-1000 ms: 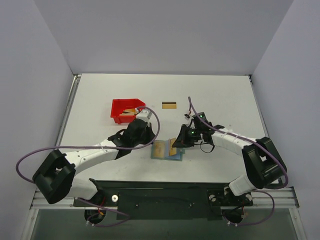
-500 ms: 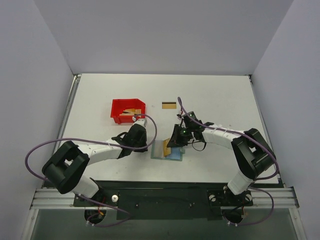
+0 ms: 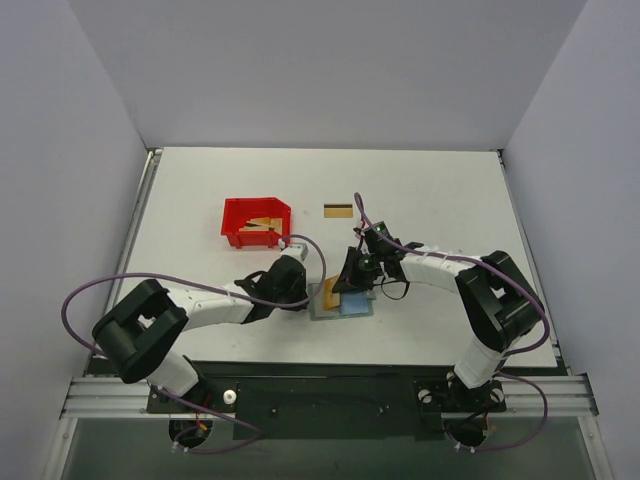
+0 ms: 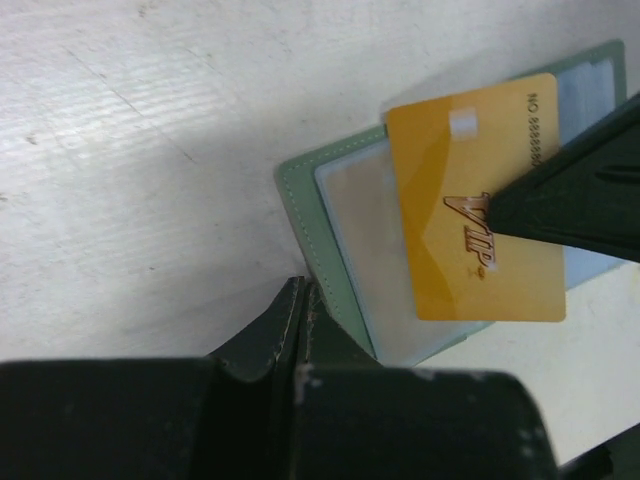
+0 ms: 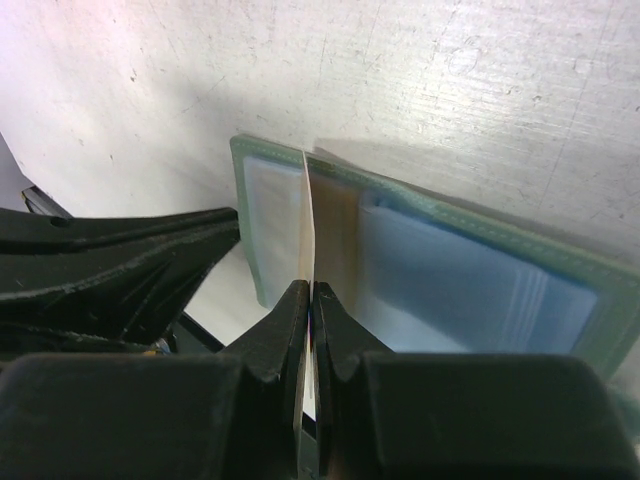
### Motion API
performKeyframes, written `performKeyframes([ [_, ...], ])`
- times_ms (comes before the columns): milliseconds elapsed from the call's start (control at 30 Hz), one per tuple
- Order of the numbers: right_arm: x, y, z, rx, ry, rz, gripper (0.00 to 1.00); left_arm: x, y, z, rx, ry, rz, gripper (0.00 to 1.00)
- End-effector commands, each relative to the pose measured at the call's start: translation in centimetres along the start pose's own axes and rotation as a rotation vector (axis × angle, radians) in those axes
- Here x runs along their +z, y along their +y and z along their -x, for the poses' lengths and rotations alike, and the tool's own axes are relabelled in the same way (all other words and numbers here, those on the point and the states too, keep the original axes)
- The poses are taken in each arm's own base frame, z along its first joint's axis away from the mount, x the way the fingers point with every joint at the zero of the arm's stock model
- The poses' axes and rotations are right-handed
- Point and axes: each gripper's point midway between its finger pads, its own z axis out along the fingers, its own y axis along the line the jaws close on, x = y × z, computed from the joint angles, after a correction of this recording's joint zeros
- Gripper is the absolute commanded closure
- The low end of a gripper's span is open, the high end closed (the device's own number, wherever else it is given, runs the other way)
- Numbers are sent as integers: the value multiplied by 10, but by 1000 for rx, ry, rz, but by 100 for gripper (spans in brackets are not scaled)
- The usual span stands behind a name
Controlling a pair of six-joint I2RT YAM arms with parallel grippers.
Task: Put the credit cards into the card holder
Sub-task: Insert the credit card into the card holder.
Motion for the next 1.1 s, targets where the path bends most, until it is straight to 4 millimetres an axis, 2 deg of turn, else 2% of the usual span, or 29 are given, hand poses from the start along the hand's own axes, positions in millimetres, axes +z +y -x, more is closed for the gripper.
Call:
performKeyframes([
  [0, -3, 4, 4, 5, -12, 12, 100, 1, -10, -26, -4, 58, -23, 100],
  [167, -8, 0, 4, 0, -15, 2, 100, -3, 1, -25, -15, 53, 33, 100],
  [300, -12, -4, 3, -7, -9, -7, 100, -15, 6, -1, -22, -11, 76, 100],
  [467, -12, -6, 2, -17, -2, -15, 100, -31, -13, 40, -6, -111, 35, 100],
  [600, -13, -5, 2, -23, 8, -9, 100, -33, -42, 55, 3, -153, -97, 100],
  [800, -15, -4, -1, -61, 26, -1, 100, -17, -67, 42, 31, -102, -205, 100],
  [900, -19, -2, -1, -91, 35, 8, 100, -10, -69, 29, 33, -62, -221, 100],
  [1067, -25, 0, -3, -121, 62, 17, 100, -3, -72, 19, 33, -34, -239, 100],
])
